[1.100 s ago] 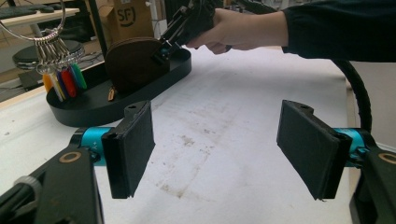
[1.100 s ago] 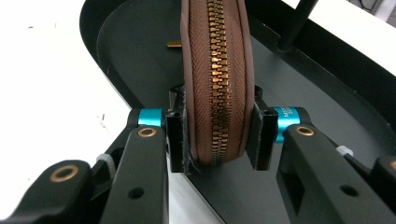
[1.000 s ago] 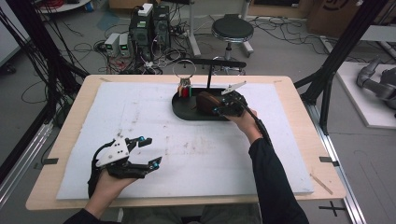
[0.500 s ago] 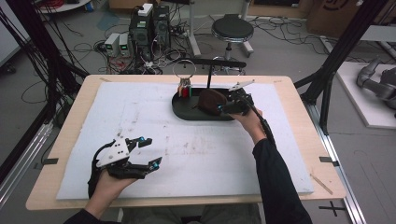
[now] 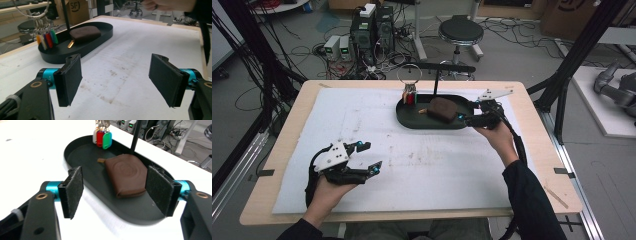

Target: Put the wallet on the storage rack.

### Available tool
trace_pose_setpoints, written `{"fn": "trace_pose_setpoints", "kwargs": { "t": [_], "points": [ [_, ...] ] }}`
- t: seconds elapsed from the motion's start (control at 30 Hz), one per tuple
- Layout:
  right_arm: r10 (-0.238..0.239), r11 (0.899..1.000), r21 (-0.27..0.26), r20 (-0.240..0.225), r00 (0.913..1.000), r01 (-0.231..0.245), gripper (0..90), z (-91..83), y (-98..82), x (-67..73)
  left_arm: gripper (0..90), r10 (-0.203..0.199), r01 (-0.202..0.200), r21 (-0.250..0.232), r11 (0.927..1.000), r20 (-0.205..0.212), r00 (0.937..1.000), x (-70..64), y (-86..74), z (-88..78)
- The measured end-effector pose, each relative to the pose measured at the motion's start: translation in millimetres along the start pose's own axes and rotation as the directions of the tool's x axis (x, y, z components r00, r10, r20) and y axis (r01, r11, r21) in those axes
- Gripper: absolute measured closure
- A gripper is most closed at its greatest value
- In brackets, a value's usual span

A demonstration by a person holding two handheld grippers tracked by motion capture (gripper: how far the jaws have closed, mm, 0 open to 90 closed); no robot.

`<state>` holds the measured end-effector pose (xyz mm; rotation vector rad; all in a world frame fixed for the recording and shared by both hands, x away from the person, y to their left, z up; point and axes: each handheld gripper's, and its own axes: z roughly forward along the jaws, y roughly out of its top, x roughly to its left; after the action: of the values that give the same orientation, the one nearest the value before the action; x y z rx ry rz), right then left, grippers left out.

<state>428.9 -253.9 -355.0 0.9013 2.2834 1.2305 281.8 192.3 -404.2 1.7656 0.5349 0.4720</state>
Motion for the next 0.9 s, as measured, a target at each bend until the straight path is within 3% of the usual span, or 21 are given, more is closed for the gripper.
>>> {"fn": "trace_pose_setpoints", "kwargs": {
  "t": [0.27,0.43,0.73,0.9],
  "points": [
    [0.031,0.996,-0.083,-0.004,0.9995,-0.031,30.3,-42.0,-33.8,14.3,25.5,-0.007,0.008,0.008,0.9999,-0.044,0.9990,11.7,-4.9,0.9],
    [0.042,0.994,-0.100,0.019,0.9990,-0.040,28.6,-56.9,-57.7,17.6,23.3,-0.024,0.024,0.007,0.9997,-0.066,0.9975,17.9,-6.8,0.7],
    [0.105,0.985,-0.146,0.060,0.9927,-0.096,26.4,-69.4,-90.5,15.7,20.1,-0.055,0.057,0.009,0.9984,-0.126,0.9905,26.3,-11.5,-1.4],
    [0.117,0.986,-0.133,0.082,0.9898,-0.105,26.1,-66.2,-99.5,15.0,20.2,-0.081,0.084,0.012,0.9964,-0.169,0.9823,30.6,-16.9,-5.1]
  ]
}}
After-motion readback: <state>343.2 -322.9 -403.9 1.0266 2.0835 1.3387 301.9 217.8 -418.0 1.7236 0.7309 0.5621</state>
